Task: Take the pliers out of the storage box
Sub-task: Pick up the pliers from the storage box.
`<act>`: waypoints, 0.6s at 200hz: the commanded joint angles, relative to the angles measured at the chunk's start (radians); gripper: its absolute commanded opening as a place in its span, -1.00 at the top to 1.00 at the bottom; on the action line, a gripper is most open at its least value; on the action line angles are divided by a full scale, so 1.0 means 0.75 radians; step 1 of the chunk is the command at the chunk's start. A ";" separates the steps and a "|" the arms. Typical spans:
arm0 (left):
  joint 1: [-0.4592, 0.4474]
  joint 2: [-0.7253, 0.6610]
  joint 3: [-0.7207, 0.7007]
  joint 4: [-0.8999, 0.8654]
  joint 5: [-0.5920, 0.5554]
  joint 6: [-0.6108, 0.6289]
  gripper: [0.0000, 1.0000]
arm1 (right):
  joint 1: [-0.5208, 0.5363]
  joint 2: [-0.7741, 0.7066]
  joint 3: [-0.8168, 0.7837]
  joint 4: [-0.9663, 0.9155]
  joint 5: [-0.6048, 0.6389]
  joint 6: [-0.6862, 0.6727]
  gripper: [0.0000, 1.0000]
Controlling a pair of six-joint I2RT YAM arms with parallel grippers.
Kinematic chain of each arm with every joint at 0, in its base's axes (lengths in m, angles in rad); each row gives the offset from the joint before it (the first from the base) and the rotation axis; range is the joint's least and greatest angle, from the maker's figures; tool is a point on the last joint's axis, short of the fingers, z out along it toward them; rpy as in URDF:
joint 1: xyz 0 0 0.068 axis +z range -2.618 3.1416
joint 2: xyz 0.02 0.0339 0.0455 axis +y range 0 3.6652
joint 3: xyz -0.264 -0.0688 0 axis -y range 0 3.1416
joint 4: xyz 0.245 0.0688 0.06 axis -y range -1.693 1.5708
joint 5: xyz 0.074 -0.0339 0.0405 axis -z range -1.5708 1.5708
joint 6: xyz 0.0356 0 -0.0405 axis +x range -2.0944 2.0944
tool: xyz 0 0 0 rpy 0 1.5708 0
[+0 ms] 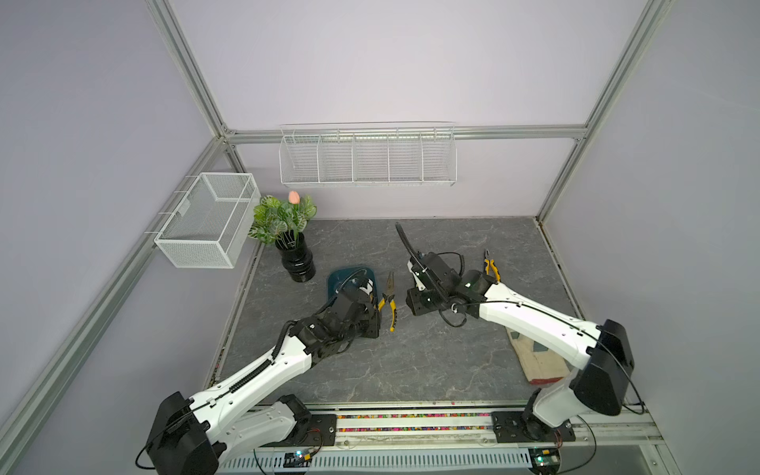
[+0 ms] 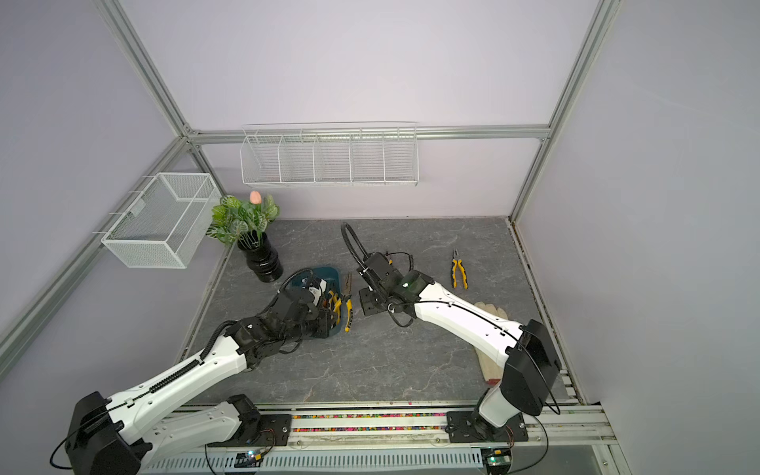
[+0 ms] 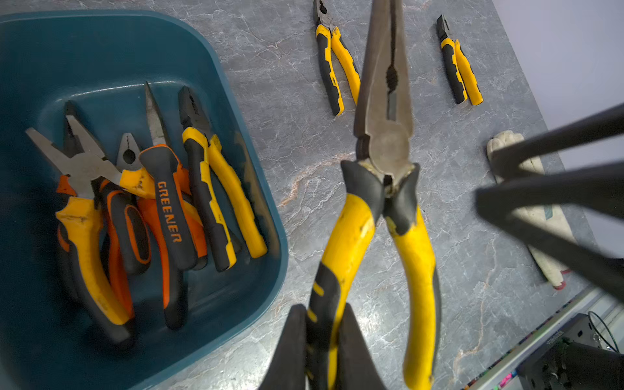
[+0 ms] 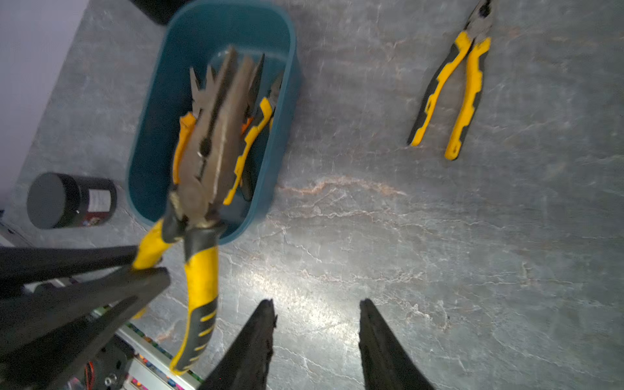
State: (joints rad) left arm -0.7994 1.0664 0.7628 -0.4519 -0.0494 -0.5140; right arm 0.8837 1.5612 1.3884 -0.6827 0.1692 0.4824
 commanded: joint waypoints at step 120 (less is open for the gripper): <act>-0.118 0.005 -0.013 0.086 -0.258 -0.046 1.00 | 0.007 0.506 0.572 -0.281 -0.011 0.407 0.09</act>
State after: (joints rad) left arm -0.8791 1.0851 0.7467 -0.4206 -0.1719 -0.5304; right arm 0.8818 1.9350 1.8084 -0.8410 0.1596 0.6933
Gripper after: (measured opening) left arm 0.145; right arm 0.473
